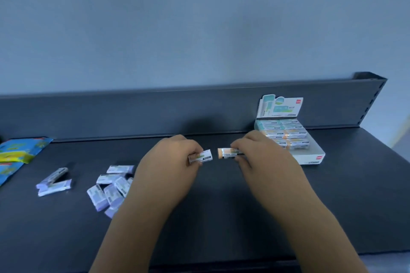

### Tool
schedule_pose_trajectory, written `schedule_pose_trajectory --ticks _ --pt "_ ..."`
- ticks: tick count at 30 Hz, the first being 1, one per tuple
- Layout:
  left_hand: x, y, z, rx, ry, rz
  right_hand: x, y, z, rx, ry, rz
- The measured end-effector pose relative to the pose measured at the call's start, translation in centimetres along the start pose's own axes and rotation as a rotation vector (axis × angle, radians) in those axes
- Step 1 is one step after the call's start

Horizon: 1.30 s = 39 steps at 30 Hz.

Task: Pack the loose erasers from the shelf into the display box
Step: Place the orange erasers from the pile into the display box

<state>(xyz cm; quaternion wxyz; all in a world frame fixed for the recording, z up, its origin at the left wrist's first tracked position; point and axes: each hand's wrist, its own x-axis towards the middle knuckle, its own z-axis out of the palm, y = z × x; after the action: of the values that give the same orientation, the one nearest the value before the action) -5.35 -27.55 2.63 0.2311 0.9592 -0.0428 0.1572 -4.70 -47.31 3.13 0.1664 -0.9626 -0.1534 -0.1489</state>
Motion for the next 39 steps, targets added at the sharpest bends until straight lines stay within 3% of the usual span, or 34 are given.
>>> schedule_pose_trajectory --ticks 9,25,32,39 --pt "-1.1 4.8 2.7 -0.073 0.101 0.075 -1.3 4.4 -1.0 0.058 0.009 0.017" --pt "2.8 5.9 3.7 -0.018 -0.013 0.205 0.8 8.2 -2.1 0.037 0.018 0.133" --pt "5.5 9.8 4.9 -0.186 -0.002 0.186 1.7 13.1 -3.8 0.062 0.073 0.107" --pt "7.4 11.8 9.2 -0.264 -0.141 0.158 2.5 18.5 -4.7 -0.026 -0.026 -0.077"
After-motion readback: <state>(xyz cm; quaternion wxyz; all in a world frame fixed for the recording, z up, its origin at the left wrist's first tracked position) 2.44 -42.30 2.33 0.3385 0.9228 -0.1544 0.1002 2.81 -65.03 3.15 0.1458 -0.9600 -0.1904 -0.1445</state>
